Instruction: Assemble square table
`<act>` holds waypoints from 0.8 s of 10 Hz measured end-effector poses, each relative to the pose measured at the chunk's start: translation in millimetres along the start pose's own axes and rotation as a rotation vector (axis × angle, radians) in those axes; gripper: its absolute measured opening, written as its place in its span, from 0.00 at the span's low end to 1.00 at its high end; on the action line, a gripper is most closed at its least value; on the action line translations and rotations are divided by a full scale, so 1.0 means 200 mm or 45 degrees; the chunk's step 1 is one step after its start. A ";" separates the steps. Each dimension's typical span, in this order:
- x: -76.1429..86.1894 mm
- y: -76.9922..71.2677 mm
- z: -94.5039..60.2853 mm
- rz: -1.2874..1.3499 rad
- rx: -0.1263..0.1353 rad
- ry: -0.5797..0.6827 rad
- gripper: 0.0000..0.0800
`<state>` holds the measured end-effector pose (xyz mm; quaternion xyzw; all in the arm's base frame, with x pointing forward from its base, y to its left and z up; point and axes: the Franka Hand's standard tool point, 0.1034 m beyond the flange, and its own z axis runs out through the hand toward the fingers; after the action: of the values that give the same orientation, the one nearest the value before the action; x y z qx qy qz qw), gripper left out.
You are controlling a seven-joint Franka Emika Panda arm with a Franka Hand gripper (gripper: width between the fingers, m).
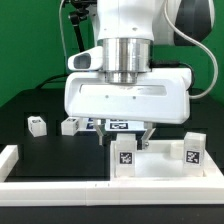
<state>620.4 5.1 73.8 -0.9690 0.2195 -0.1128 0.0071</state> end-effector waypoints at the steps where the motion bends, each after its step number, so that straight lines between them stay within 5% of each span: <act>1: 0.00 0.00 0.00 0.129 0.000 0.000 0.42; 7: 0.02 0.02 0.00 0.672 -0.003 -0.042 0.36; 8: 0.02 0.02 -0.01 0.849 -0.030 -0.107 0.36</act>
Offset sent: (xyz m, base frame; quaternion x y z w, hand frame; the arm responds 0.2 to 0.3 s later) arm 0.0000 0.0000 0.0000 0.0000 0.0000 0.1938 0.9810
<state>622.6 -0.2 75.6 -0.8478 0.5251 -0.0616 0.0416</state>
